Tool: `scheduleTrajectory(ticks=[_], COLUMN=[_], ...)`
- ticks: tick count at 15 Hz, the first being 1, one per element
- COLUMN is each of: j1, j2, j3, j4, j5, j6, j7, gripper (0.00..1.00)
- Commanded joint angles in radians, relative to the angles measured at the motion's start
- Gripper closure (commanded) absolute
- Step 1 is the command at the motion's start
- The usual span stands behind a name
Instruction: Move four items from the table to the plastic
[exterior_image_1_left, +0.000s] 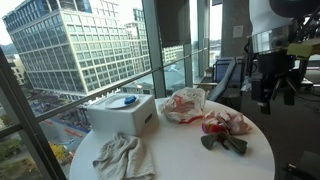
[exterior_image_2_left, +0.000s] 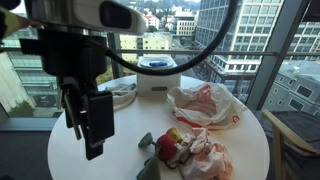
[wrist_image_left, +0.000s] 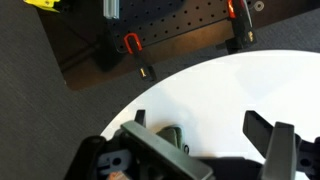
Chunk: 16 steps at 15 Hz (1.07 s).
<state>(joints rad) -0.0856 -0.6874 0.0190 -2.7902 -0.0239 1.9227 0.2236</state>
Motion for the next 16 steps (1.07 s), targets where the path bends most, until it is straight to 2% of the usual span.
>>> scheduleTrajectory(ticks=[1, 7, 9, 12, 13, 14, 16], j1=[-0.005, 0.001, -0.015, -0.016, 0.008, 0.001, 0.049], j2=[0.17, 0.516, 0.646, 0.794, 0.832, 0.865, 0.903], j3=[0.031, 0.046, 0.058, 0.015, -0.028, -0.044, -0.13], j4=[0.001, 0.02, 0.042, 0.088, 0.108, 0.128, 0.155], j5=[0.026, 0.006, -0.055, -0.245, -0.324, -0.406, -0.555], j6=[0.225, 0.675, 0.838, 0.99, 1.021, 1.04, 1.059], j7=[0.087, 0.163, 0.228, 0.366, 0.425, 0.494, 0.604], gripper=[0.0, 0.0, 0.0, 0.0, 0.0, 0.0, 0.0])
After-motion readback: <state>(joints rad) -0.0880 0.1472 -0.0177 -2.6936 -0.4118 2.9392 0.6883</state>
